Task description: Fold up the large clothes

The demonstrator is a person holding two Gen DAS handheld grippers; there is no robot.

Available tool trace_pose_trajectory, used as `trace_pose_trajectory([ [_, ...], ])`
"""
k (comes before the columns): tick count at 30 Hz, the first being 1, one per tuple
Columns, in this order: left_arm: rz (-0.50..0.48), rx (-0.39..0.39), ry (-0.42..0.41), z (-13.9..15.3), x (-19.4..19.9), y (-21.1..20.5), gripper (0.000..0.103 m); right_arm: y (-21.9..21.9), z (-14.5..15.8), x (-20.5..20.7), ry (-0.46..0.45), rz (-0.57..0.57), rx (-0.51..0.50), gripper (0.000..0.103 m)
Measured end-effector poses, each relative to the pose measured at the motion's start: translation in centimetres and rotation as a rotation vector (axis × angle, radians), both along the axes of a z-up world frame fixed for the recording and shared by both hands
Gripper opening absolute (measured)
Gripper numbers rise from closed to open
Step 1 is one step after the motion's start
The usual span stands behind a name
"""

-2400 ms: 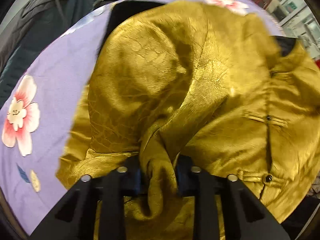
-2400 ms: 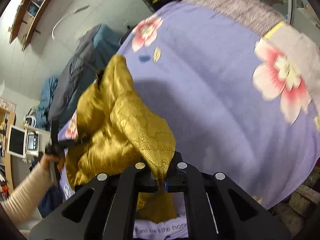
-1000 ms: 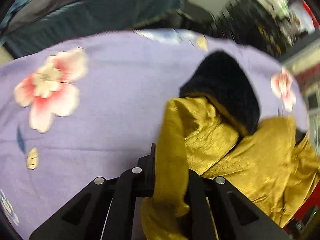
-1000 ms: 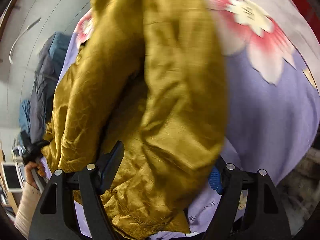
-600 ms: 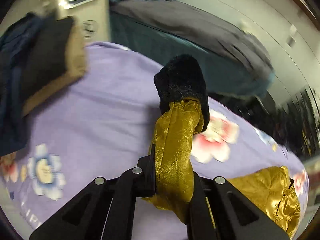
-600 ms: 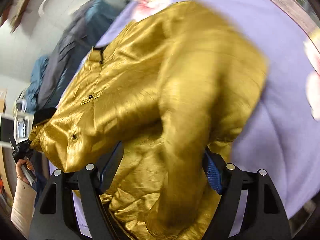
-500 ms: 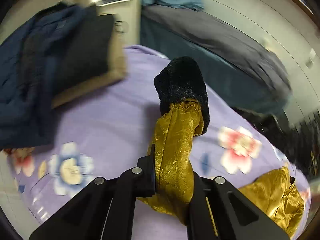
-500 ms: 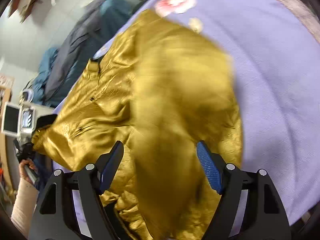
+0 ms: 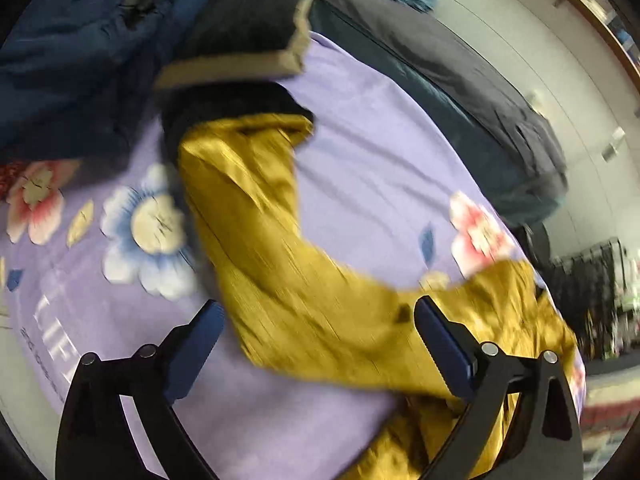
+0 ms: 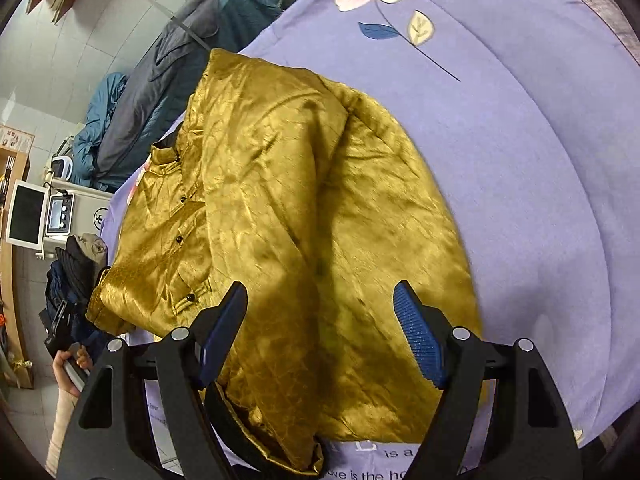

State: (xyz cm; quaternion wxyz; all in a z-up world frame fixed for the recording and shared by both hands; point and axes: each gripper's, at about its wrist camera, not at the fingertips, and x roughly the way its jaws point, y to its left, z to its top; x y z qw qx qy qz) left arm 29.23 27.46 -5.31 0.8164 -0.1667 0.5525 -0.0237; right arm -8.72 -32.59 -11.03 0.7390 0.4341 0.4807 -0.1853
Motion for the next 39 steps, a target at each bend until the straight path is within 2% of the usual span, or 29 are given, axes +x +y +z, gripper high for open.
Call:
trace_pose_trajectory([
  [3,-0.049,-0.017,-0.004,-0.2,-2.0,-1.7,0.094,0.3,0.3,-0.5,-0.003,0.023,0.004,0.075],
  [8,-0.11,-0.025,0.014,-1.5,-5.9,-4.1,0.095,5.0,1.5,0.8,0.014,0.307,-0.052,0.075],
  [11,-0.114,-0.039,0.055,-3.0,-8.1,-4.6,0.095,9.2,0.4,2.6,0.034,0.501,0.012,0.075],
  [14,-0.137,-0.024,0.088,-4.5,-10.0,-5.3,0.095,12.7,-1.8,3.9,0.11,0.634,-0.057,0.075],
  [16,-0.176,0.023,0.091,-5.1,-11.6,-6.0,0.095,13.8,-3.5,4.3,0.172,0.665,-0.08,0.075],
  [17,-0.192,0.039,0.091,-5.3,-12.1,-6.3,0.095,14.0,-4.2,4.3,0.197,0.668,-0.085,0.069],
  [18,-0.22,0.062,0.093,-5.6,-12.9,-6.8,0.095,13.9,-4.7,4.3,0.208,0.665,-0.085,0.052],
  [19,-0.244,0.079,0.095,-5.8,-13.5,-7.2,0.095,13.7,-4.9,4.2,0.214,0.653,-0.09,0.042],
  [20,-0.264,0.092,0.096,-6.1,-13.9,-7.5,0.095,13.3,-4.8,4.1,0.214,0.635,-0.099,0.024],
  [21,-0.289,0.111,0.096,-6.3,-14.3,-7.9,0.095,12.8,-4.7,4.0,0.206,0.615,-0.101,0.015],
  [23,-0.336,0.148,0.094,-6.7,-15.2,-8.7,0.095,11.3,-3.9,3.4,0.174,0.568,-0.099,0.009],
  [26,-0.374,0.16,0.1,-7.2,-16.0,-9.4,0.095,9.0,-1.4,2.5,0.13,0.545,-0.158,0.005],
  [29,-0.387,0.142,0.112,-7.8,-16.3,-9.8,0.095,5.9,1.3,1.9,0.145,0.557,-0.268,0.004],
  [34,-0.393,0.137,0.114,-8.1,-15.9,-10.1,0.095,-2.9,5.6,1.6,0.27,0.51,-0.491,0.004],
  [39,-0.377,0.129,0.115,-8.0,-15.2,-10.0,0.095,-11.7,8.2,2.7,0.486,0.493,-0.784,0.004],
])
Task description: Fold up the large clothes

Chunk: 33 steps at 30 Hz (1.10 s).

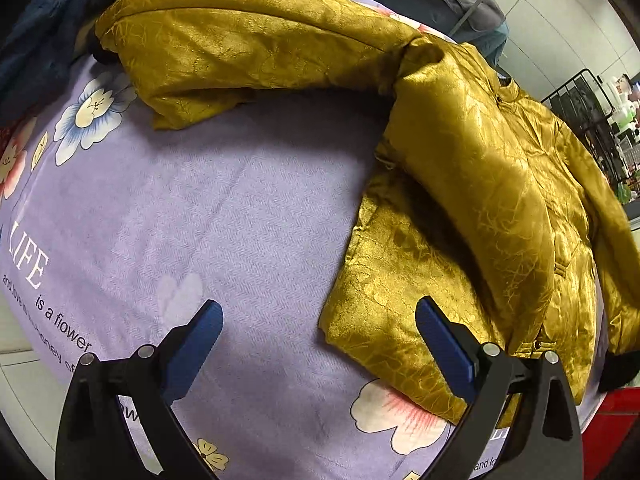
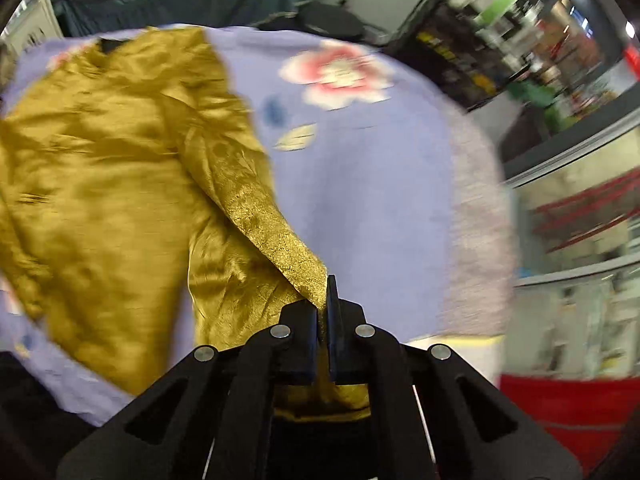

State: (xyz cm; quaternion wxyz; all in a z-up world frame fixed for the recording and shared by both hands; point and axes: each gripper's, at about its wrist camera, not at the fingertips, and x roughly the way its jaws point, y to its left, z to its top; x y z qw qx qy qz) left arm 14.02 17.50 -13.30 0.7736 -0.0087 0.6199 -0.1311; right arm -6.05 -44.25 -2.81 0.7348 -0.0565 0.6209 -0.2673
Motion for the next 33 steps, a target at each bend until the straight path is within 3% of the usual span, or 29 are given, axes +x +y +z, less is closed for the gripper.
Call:
trace_pose_trajectory([
  [5,0.008,0.007,0.006,-0.2,0.2,0.6,0.095,-6.2,-1.0,2.2,0.059,-0.1,-0.108,0.006],
  [7,0.008,0.013,0.007,-0.2,0.1,0.8,0.095,-6.4,-1.9,3.5,0.068,-0.152,-0.153,0.023],
  [9,0.014,0.015,0.007,-0.2,0.0,1.1,0.095,-4.9,-1.6,4.2,-0.012,-0.142,-0.166,0.067],
  [10,0.02,0.016,0.008,-0.2,-0.1,1.3,0.095,-3.4,-1.2,4.4,-0.089,-0.11,-0.137,0.069],
  [13,0.034,0.032,0.021,-0.4,-0.3,2.1,0.095,1.1,-1.9,4.6,-0.165,-0.032,0.01,0.069],
  [16,0.047,0.047,0.034,-0.8,-0.5,2.9,0.095,5.0,-5.2,4.2,-0.166,-0.006,0.223,0.07],
  [20,0.057,0.052,0.036,-0.5,-0.5,3.7,0.095,8.1,-10.1,1.7,-0.146,-0.095,0.441,0.07],
  [26,0.04,0.08,0.041,-0.4,-0.7,4.5,0.095,9.7,-14.8,-3.5,-0.175,-0.295,0.714,0.068],
  [28,0.035,0.091,0.045,-0.6,-0.8,4.6,0.095,10.2,-15.7,-5.0,-0.22,-0.356,0.837,0.052],
  [30,0.033,0.093,0.045,-0.6,-0.9,4.7,0.095,11.0,-15.9,-5.3,-0.236,-0.364,0.884,0.029],
  [33,0.039,0.087,0.047,-0.6,-1.1,5.1,0.095,12.6,-15.0,-5.0,-0.29,-0.344,0.986,0.011],
])
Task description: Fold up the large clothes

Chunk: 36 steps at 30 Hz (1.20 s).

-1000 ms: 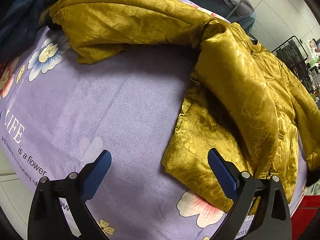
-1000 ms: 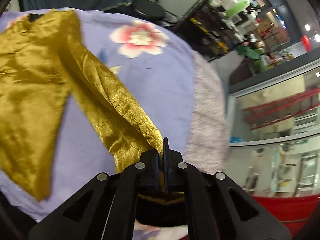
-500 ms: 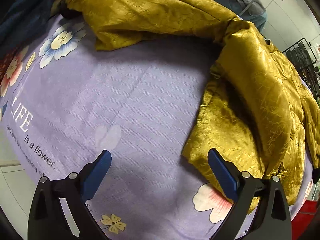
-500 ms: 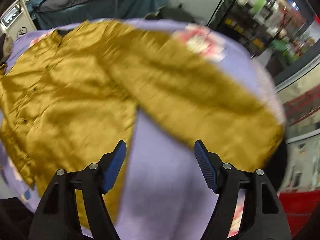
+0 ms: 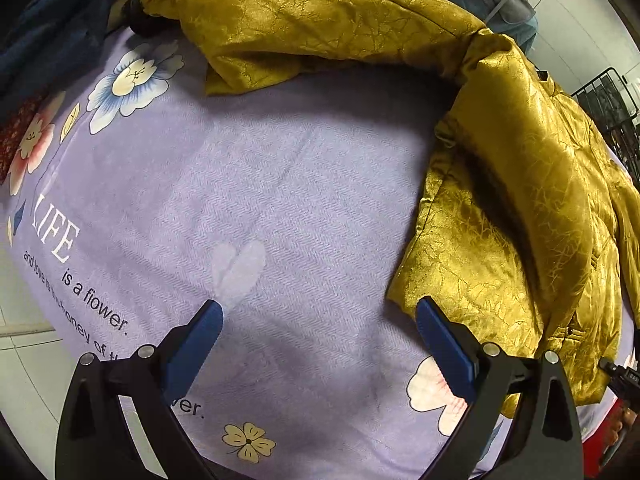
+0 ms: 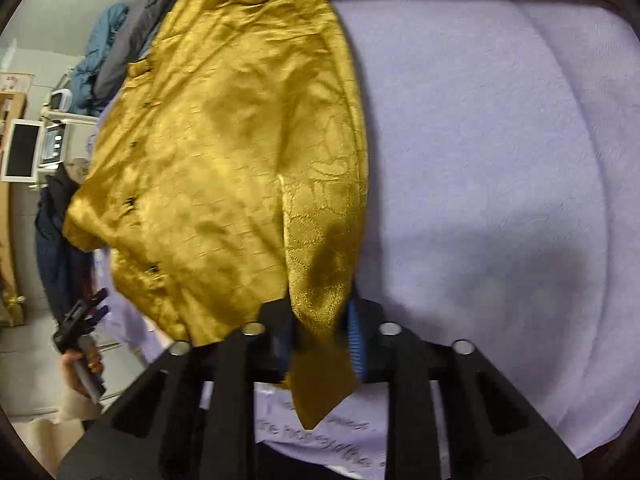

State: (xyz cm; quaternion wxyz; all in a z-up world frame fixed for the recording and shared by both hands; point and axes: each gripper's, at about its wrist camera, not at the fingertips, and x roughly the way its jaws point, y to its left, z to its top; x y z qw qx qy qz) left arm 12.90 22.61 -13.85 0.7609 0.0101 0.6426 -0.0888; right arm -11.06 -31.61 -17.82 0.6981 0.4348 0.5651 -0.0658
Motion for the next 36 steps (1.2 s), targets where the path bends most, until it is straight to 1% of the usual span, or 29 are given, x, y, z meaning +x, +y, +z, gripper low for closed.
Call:
trace_pose_trajectory([
  [2,0.001,0.002,-0.003,-0.1,0.0,-0.3,0.095,1.2,2.0,0.7,-0.116,-0.019,0.11,0.008],
  [3,0.001,0.002,-0.004,0.0,-0.1,-0.1,0.095,1.7,3.5,1.1,-0.197,-0.044,0.189,0.007],
  [5,0.003,-0.001,-0.01,0.1,-0.1,0.4,0.095,1.6,6.5,1.6,-0.325,-0.09,0.269,0.007],
  [6,0.006,-0.003,-0.013,0.3,-0.1,0.5,0.095,1.2,7.9,1.6,-0.4,-0.131,0.321,0.007],
  [7,0.01,-0.009,-0.017,0.5,0.0,0.7,0.095,0.2,9.5,1.2,-0.486,-0.194,0.375,0.007],
  [9,0.008,-0.019,-0.022,0.8,0.0,1.1,0.095,-2.5,11.7,0.0,-0.582,-0.297,0.391,0.007],
  [11,-0.002,-0.029,-0.024,0.9,0.1,1.2,0.095,-5.2,12.6,-1.5,-0.625,-0.379,0.375,0.006],
  [12,-0.008,-0.035,-0.023,0.9,0.1,1.1,0.095,-6.6,12.5,-2.2,-0.621,-0.413,0.342,0.006],
  [14,-0.02,-0.06,-0.021,0.7,0.2,0.8,0.095,-8.7,11.7,-3.2,-0.555,-0.428,0.287,0.006],
  [16,-0.031,-0.092,-0.01,0.4,0.6,0.1,0.095,-9.2,9.7,-3.8,-0.476,-0.473,0.296,0.006],
  [17,-0.042,-0.11,-0.004,0.2,0.5,-0.4,0.096,-8.7,8.9,-3.7,-0.447,-0.461,0.292,0.006],
  [18,-0.057,-0.124,0.001,-0.1,0.3,-1.0,0.096,-8.0,8.5,-3.4,-0.414,-0.432,0.253,0.006],
  [19,-0.083,-0.133,0.007,-0.6,0.2,-1.9,0.096,-7.9,8.4,-3.5,-0.392,-0.417,0.236,0.006],
  [21,-0.131,-0.127,0.023,-1.8,-0.1,-3.5,0.096,-7.1,7.3,-3.4,-0.374,-0.415,0.247,0.006],
  [23,-0.151,-0.125,0.031,-2.7,-0.2,-4.8,0.096,-6.9,6.5,-3.7,-0.356,-0.432,0.247,0.006],
  [24,-0.158,-0.123,0.03,-3.1,-0.2,-5.4,0.096,-6.8,6.2,-3.7,-0.349,-0.437,0.246,0.006],
  [26,-0.178,-0.09,0.008,-3.4,0.0,-6.7,0.095,-6.7,6.0,-4.2,-0.341,-0.451,0.256,0.006],
  [28,-0.213,-0.053,-0.014,-3.4,0.4,-8.0,0.074,-6.9,5.9,-4.3,-0.328,-0.445,0.255,0.006],
  [29,-0.228,-0.037,-0.015,-3.2,0.6,-8.5,0.053,-6.9,5.9,-4.4,-0.321,-0.439,0.243,0.006],
  [30,-0.252,-0.07,0.002,-2.8,0.8,-9.0,0.023,-7.1,5.7,-4.4,-0.316,-0.437,0.237,0.006],
  [31,-0.268,-0.107,0.029,-2.4,0.8,-9.3,0.014,-7.6,5.5,-4.7,-0.314,-0.437,0.237,0.006],
  [33,-0.303,-0.124,0.016,-0.9,0.4,-9.6,0.012,-7.9,5.1,-5.3,-0.306,-0.444,0.232,0.006],
  [35,-0.366,-0.182,0.005,1.7,-0.8,-9.2,0.01,-8.0,4.7,-6.1,-0.284,-0.445,0.23,0.006],
  [36,-0.394,-0.228,0.002,3.6,-1.9,-8.3,0.01,-7.9,4.6,-6.2,-0.272,-0.439,0.227,0.006],
])
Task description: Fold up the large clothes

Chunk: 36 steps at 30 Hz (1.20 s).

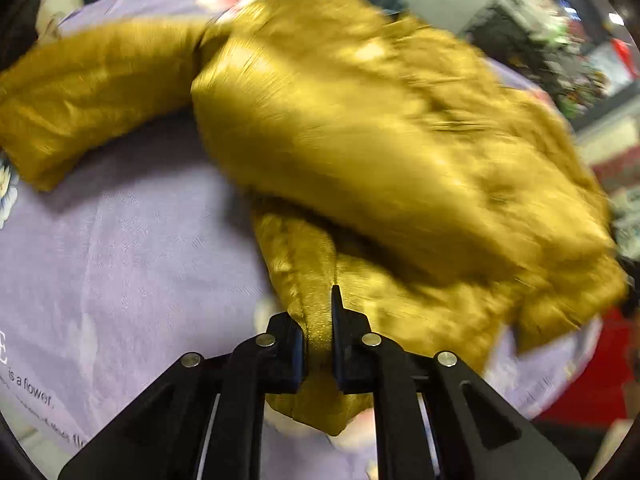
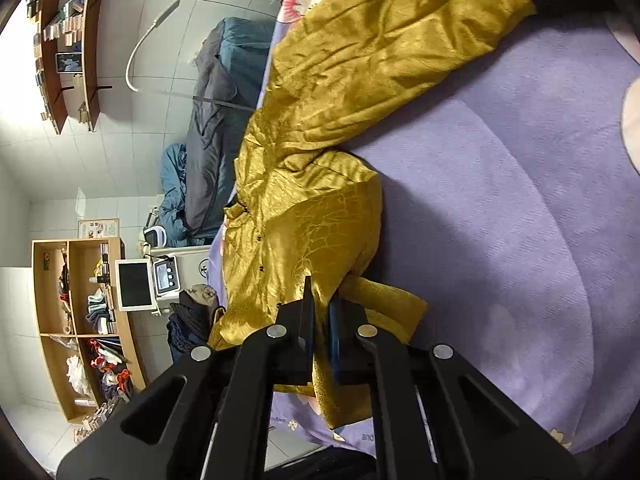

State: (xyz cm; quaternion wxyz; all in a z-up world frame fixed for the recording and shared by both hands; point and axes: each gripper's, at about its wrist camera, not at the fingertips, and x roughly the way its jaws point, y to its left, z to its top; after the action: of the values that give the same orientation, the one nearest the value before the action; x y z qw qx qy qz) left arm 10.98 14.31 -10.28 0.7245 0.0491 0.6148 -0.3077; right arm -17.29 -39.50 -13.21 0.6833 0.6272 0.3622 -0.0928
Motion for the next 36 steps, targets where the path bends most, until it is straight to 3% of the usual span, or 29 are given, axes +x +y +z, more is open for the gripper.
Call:
trace_pose_trajectory([
  [3,-0.044,-0.059,0.046,3.2,-4.0,3.3,0.01,1.0,-0.7,-0.7,0.051,0.058,-0.019,0.006],
  [5,-0.055,-0.026,0.077,3.2,-6.6,4.6,0.009,2.0,-1.5,-1.1,0.1,0.118,-0.037,0.006],
  [7,-0.042,0.047,0.114,2.1,-8.6,7.2,0.01,3.2,-2.4,-1.1,0.15,0.179,-0.043,0.006],
  [9,0.031,0.089,0.173,0.4,-9.4,9.6,0.009,4.6,-3.4,-0.5,0.229,0.265,-0.096,0.006],
  [13,0.115,0.112,0.179,-1.4,-8.6,9.9,0.012,6.9,-4.8,1.1,0.344,0.429,-0.196,0.007],
  [18,0.118,0.114,0.122,-1.1,-8.5,7.8,0.034,6.0,-3.6,1.7,0.385,0.495,-0.3,0.007],
  [23,0.063,0.14,0.137,-2.8,-8.8,6.3,0.034,3.7,-3.0,-0.4,0.484,0.46,-0.344,0.006],
  [26,0.04,0.176,0.14,-3.6,-8.9,6.7,0.046,2.3,-3.3,-1.9,0.62,0.434,-0.397,0.002],
  [28,0.038,0.2,0.147,-4.0,-9.0,7.6,0.048,1.3,-2.7,-3.0,0.553,0.356,-0.33,0.002],
  [30,0.05,0.227,0.135,-3.7,-9.2,9.0,0.049,1.4,-1.1,-2.7,0.48,0.325,-0.348,0.004],
  [31,0.072,0.23,0.111,-3.0,-9.0,10.0,0.05,1.7,-0.4,-2.2,0.465,0.33,-0.372,0.006],
  [32,0.09,0.23,0.09,-2.3,-8.8,10.7,0.056,2.0,0.1,-1.6,0.455,0.339,-0.399,0.02],
  [33,0.116,0.223,0.059,-1.2,-8.4,11.5,0.062,2.5,0.6,-0.9,0.447,0.348,-0.425,0.048],
  [34,0.128,0.212,0.037,-0.4,-8.1,11.8,0.064,3.3,1.0,0.3,0.435,0.37,-0.456,0.062],
  [35,0.137,0.2,0.006,0.5,-7.7,12.0,0.067,4.0,1.3,1.3,0.418,0.391,-0.472,0.069],
  [36,0.138,0.196,-0.016,1.1,-7.5,11.7,0.069,4.9,1.5,2.5,0.402,0.421,-0.489,0.069],
])
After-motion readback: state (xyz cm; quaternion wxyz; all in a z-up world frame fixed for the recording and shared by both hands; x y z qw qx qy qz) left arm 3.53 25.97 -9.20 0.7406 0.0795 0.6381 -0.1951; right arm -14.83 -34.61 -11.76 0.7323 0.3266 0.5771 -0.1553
